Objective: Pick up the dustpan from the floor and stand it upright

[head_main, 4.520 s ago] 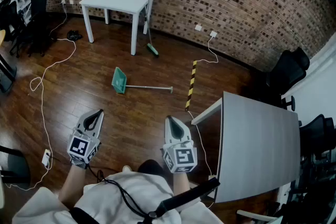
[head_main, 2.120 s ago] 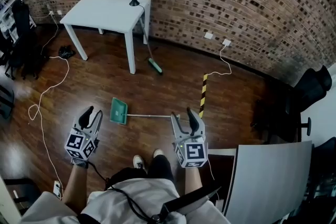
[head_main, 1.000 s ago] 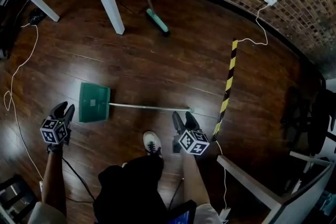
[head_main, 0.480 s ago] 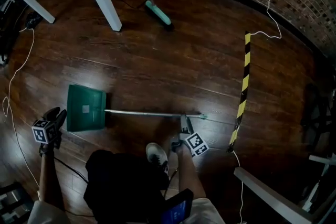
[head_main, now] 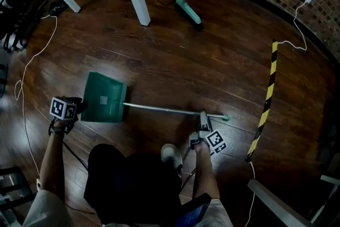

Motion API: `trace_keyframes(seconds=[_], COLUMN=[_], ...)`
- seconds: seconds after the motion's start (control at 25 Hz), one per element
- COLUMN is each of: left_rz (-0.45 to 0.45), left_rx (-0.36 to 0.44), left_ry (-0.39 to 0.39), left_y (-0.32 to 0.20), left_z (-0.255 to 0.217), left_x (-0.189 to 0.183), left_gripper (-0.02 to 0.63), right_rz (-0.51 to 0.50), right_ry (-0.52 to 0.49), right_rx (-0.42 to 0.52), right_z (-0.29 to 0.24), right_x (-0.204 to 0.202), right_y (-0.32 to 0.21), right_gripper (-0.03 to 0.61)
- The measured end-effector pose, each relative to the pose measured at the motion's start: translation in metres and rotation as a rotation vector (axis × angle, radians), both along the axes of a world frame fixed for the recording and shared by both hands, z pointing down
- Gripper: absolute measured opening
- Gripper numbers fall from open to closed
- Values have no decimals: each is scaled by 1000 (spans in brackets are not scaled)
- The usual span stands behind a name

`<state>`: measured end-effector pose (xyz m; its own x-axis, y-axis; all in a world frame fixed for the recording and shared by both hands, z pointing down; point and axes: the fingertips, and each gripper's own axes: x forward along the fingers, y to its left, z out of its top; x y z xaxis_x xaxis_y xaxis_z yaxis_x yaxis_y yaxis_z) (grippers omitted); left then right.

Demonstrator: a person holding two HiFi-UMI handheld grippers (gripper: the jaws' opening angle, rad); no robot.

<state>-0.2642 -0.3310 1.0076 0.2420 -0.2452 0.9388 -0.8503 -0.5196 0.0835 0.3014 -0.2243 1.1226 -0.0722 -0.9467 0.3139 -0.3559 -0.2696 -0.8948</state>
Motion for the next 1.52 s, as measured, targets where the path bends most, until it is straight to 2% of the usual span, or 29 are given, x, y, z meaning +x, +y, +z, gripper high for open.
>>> trace_keyframes(seconds=[0.08, 0.16, 0.2, 0.28, 0.36, 0.44, 0.56, 0.72, 0.88, 0.96, 1.08, 1.2, 1.28, 1.36, 1.44, 1.48, 1.52], left_rz=[-4, -39, -60, -82, -75, -63, -70, -42, 47, 81, 108, 9, -80, -119, -124, -111, -82], left_rx=[-31, -37, -41, -63, -81, -84, -96, -193, -322, -320, -254, -258, -255, -226, -151, -75, 31], left_ry=[41, 102, 125, 157, 170, 185, 259, 415, 493, 496, 445, 423, 423, 398, 343, 303, 251], left_y=[6, 9, 9, 10, 13, 14, 15, 31, 60, 64, 59, 54, 48, 41, 31, 23, 15], left_z=[7, 6, 4, 2, 2, 3, 8, 27, 60, 81, 112, 138, 152, 163, 170, 169, 164], left_x=[4, 9, 11, 12, 13, 15, 25, 62, 110, 129, 144, 141, 133, 124, 112, 105, 99], left_gripper=[170, 58, 37, 29, 28, 31, 32, 48, 57, 75, 117, 137, 150, 158, 204, 238, 239], right_rz=[-23, -48, -50, -45, -43, -30, 2, 32, 61, 25, -28, -74, -124, -169, -206, -227, -249], right_ry=[6, 12, 17, 35, 54, 89, 176, 346, 471, 580, 754, 881, 952, 1013, 1058, 1078, 1100], right_rx=[9, 0, -19, -61, -65, -29, 57, 224, 251, 255, 239, 260, 310, 368, 414, 435, 457], right_z=[4, 9, 12, 16, 8, -13, -68, -183, -294, -343, -395, -424, -435, -443, -450, -453, -455], right_x=[-4, -7, -7, -6, -3, 3, 22, 59, 77, 62, 26, -19, -52, -82, -106, -117, -128], right_y=[-7, -13, -14, -9, -2, 0, 0, -11, -23, -33, -49, -61, -68, -72, -74, -75, -75], right_gripper=[302, 276, 219, 124, 123, 126, 123, 109, 87, 86, 86, 86, 86, 87, 87, 87, 87])
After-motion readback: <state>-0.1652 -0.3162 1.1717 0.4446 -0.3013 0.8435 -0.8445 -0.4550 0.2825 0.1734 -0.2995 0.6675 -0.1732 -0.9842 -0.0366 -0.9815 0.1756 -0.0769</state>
